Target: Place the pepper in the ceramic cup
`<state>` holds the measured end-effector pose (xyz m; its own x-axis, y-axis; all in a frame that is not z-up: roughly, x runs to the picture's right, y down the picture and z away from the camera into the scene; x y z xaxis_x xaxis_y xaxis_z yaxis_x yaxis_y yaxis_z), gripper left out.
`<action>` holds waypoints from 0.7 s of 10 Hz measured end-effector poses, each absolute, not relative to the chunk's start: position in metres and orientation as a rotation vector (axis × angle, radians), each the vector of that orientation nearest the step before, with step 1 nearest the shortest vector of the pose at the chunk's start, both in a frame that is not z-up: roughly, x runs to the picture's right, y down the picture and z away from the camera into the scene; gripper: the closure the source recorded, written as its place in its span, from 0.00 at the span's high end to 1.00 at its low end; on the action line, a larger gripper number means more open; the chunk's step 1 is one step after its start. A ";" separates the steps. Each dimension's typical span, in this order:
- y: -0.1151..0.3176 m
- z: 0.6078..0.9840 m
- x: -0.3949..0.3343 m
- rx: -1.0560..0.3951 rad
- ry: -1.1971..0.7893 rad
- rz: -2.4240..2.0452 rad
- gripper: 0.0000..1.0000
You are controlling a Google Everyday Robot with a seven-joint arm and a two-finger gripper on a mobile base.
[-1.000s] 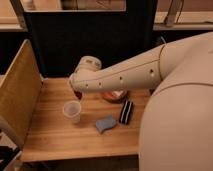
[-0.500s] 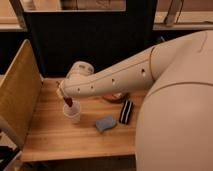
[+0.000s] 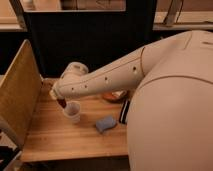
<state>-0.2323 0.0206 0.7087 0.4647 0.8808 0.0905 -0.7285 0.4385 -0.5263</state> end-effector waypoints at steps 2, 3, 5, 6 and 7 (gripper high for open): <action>0.021 0.708 -0.234 -0.453 -0.381 1.027 0.32; 0.021 0.708 -0.234 -0.453 -0.381 1.028 0.42; 0.021 0.708 -0.234 -0.453 -0.381 1.028 0.60; 0.021 0.708 -0.234 -0.453 -0.381 1.028 0.72; 0.021 0.708 -0.234 -0.453 -0.381 1.028 0.79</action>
